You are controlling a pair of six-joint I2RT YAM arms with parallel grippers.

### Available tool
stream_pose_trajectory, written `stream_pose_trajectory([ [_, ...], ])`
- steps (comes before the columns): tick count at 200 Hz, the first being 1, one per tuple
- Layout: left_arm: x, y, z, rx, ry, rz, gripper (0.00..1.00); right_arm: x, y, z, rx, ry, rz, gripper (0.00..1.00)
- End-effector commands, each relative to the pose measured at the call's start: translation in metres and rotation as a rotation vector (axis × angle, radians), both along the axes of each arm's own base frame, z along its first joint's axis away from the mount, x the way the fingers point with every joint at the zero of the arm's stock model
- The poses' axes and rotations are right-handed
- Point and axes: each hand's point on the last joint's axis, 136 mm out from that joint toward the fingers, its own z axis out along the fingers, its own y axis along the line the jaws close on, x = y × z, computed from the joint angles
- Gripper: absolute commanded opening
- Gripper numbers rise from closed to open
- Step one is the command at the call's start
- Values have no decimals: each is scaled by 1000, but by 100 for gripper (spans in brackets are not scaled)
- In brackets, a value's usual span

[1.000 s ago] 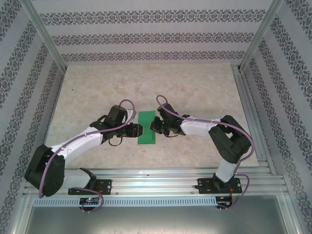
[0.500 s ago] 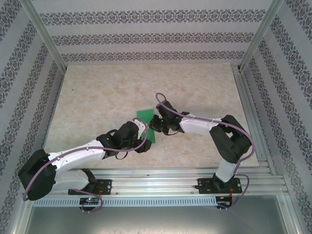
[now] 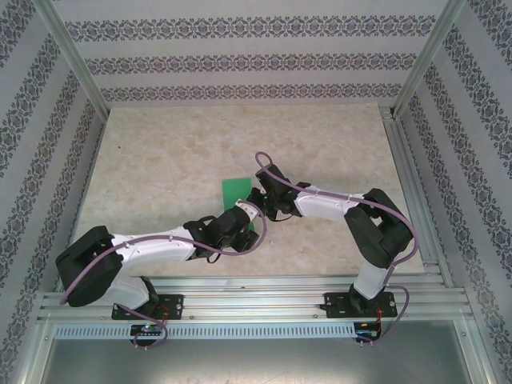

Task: Fold a paper plane with a square sheet of paper (fold left side to right side)
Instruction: Fold the triangle a second time at the center of the table.

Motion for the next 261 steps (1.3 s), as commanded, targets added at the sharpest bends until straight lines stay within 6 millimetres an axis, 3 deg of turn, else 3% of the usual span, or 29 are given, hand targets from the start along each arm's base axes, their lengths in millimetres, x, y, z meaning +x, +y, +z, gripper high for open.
stream_pose_trajectory([
  [1, 15, -10, 14, 22, -88, 27, 64, 5, 1, 2, 3, -7, 12, 0],
  [85, 17, -2, 5, 98, -87, 58, 18, 4, 1, 0, -3, -9, 19, 1],
  [123, 12, -6, 4, 78, -63, 33, 3, 4, 1, 3, -2, -21, 29, 7],
  [175, 13, -3, 6, 33, -29, 51, 0, 9, -12, 14, 1, -60, 21, 28],
  [207, 18, 15, 4, -27, 22, 110, 0, 13, -34, 22, 4, -97, -12, 40],
  [261, 30, 32, 4, -144, 99, 148, 0, 19, -77, 41, -11, -205, -49, 39],
])
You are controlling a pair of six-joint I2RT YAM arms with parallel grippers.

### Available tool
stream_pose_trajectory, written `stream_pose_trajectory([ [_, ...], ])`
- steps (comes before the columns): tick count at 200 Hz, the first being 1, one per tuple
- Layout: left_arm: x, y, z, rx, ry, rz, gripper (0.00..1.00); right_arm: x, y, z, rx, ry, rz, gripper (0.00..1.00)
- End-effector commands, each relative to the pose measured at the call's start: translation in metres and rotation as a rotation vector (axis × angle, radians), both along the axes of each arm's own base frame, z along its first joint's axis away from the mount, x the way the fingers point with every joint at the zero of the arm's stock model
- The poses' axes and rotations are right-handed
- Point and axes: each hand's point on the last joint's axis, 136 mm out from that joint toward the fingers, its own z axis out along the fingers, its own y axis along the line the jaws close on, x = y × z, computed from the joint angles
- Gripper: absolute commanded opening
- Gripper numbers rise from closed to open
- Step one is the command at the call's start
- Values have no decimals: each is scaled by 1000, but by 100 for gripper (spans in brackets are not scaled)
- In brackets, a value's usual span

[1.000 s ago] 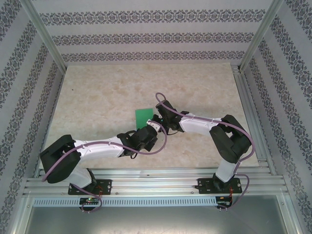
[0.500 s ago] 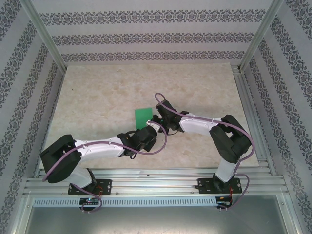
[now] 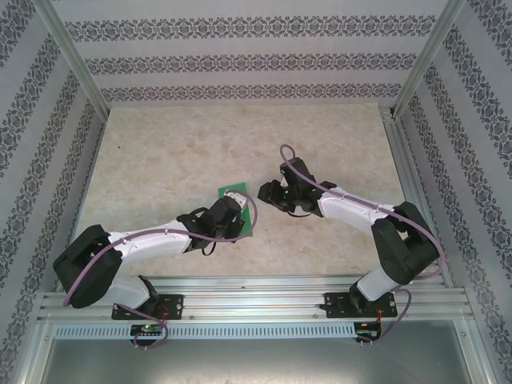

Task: Fold a paper plane with a square sheet of paper (fold left side to right side)
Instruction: Fold the triangle a second time at the center of the table.

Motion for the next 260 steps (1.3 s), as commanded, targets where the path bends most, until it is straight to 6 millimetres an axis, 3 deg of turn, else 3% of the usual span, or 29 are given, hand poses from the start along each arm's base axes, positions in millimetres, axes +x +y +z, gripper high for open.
stream_pose_trajectory([
  [1, 3, -1, 5, -112, 42, 6, 0, 0, -16, 7, -30, -79, 15, 39],
  [49, 19, 4, 10, -186, 79, -7, 0, -18, -9, -6, 79, -124, 82, 25],
  [104, 29, 8, -4, -175, 126, -9, 0, -34, 13, -19, 113, -113, 158, 21],
  [148, 35, 12, -11, -162, 135, 4, 0, -39, 49, -19, 180, -84, 203, 9],
  [200, 41, 17, -7, -189, 129, 19, 0, -49, 85, -46, 187, 18, 223, 4],
  [224, 42, 18, -9, -182, 132, 23, 1, -50, 89, -59, 137, 49, 228, 4],
  [260, 45, 24, -17, -167, 140, 43, 1, -58, 75, -80, 26, 104, 224, 3],
])
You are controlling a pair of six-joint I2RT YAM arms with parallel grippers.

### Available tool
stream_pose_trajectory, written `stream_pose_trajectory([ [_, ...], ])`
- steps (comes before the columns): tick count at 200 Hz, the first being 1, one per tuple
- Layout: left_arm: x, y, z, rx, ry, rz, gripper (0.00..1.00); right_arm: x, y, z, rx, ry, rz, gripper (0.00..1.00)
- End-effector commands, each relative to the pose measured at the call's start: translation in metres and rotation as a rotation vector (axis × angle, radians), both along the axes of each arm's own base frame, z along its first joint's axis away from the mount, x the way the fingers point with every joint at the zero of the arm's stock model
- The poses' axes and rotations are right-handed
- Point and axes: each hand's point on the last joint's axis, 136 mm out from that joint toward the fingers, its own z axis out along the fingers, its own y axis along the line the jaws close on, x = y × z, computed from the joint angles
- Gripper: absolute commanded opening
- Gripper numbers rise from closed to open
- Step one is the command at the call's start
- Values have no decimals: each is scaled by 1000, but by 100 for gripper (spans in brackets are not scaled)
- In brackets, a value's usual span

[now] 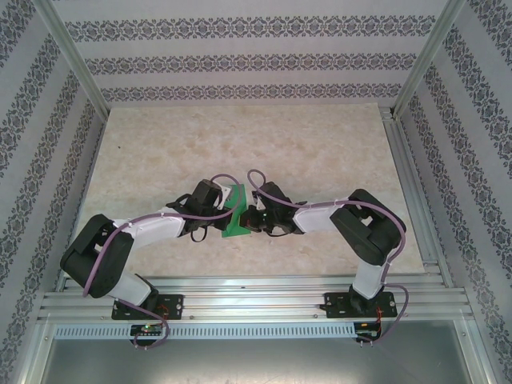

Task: Fold a paper plane with a square sheet of paper (fold left side to right side)
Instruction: Fold the triangle a second time at the center of the table.

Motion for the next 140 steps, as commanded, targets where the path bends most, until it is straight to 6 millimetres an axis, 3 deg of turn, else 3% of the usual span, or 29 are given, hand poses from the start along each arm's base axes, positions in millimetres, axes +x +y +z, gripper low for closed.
stream_pose_trajectory([
  [1, 16, -1, 7, -16, -42, 6, 1, -2, -7, -12, -82, 15, -3, 3],
  [63, 23, 5, -2, -6, -26, 26, 1, -13, -19, -29, -160, 51, 16, 2],
  [140, 31, 11, -7, 14, -16, 51, 2, -16, -17, -35, -177, 61, 33, 1],
])
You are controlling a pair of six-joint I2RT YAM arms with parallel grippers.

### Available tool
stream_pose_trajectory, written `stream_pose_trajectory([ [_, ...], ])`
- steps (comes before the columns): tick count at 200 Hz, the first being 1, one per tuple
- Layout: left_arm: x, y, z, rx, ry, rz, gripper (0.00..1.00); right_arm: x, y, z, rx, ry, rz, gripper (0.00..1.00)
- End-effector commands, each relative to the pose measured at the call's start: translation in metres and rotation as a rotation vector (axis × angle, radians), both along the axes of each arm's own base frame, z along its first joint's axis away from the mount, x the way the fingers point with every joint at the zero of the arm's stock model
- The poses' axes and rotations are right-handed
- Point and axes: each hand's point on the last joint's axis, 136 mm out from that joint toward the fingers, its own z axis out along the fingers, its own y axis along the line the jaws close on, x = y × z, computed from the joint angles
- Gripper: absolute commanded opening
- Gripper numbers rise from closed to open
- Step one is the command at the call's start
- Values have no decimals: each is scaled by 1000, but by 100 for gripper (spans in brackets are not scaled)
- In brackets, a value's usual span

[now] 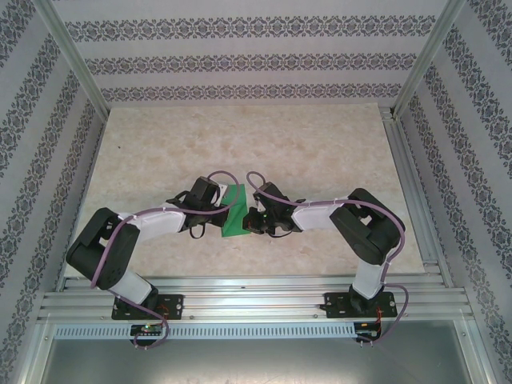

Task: Fold a paper plane with a square sheet of paper (fold left side to right side)
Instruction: Fold the triangle a second time at the center of the table.

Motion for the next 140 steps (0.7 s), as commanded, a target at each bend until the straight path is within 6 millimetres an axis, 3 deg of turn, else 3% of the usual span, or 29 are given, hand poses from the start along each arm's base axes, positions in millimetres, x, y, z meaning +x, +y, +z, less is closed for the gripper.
stream_pose_trajectory([
  [1, 15, -2, 4, -3, -38, 2, 2, -9, -7, -21, -83, 24, 20, 1],
  [61, 13, -2, -8, 8, -12, -5, 3, -8, -6, -20, -83, 22, 24, 1],
  [140, 17, 1, -7, 41, -21, -4, 3, -8, -7, -20, -94, 24, 32, 1],
])
